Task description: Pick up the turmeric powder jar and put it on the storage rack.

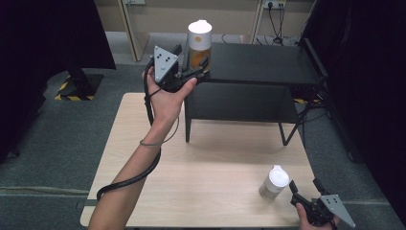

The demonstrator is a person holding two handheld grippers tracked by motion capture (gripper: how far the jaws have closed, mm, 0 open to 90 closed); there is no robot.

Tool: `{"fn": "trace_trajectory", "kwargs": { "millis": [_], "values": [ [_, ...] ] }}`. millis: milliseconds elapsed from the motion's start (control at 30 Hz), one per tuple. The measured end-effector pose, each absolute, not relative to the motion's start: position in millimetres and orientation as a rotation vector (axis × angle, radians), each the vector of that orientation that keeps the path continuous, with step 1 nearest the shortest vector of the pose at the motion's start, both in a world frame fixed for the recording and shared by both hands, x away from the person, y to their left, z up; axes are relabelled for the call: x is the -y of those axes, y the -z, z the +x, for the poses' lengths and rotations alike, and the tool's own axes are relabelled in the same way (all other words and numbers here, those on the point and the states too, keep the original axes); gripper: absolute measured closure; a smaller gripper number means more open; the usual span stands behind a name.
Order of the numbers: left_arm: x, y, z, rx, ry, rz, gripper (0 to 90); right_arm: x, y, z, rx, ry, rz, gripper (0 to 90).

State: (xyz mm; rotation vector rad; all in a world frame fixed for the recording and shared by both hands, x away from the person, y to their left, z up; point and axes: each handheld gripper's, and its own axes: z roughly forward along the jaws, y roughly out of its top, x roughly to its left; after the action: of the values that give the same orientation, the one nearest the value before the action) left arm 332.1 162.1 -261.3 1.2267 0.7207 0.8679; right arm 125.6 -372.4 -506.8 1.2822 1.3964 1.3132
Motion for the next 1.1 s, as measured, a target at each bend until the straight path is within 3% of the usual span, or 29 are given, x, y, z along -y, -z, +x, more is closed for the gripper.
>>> {"fn": "trace_trajectory", "kwargs": {
  "millis": [1100],
  "values": [
    [-172.1,334.8,291.3,-0.7,-0.809,1.259,16.0,372.1,507.4,125.1,-1.391,-1.315,1.281,9.9]
  ]
}}
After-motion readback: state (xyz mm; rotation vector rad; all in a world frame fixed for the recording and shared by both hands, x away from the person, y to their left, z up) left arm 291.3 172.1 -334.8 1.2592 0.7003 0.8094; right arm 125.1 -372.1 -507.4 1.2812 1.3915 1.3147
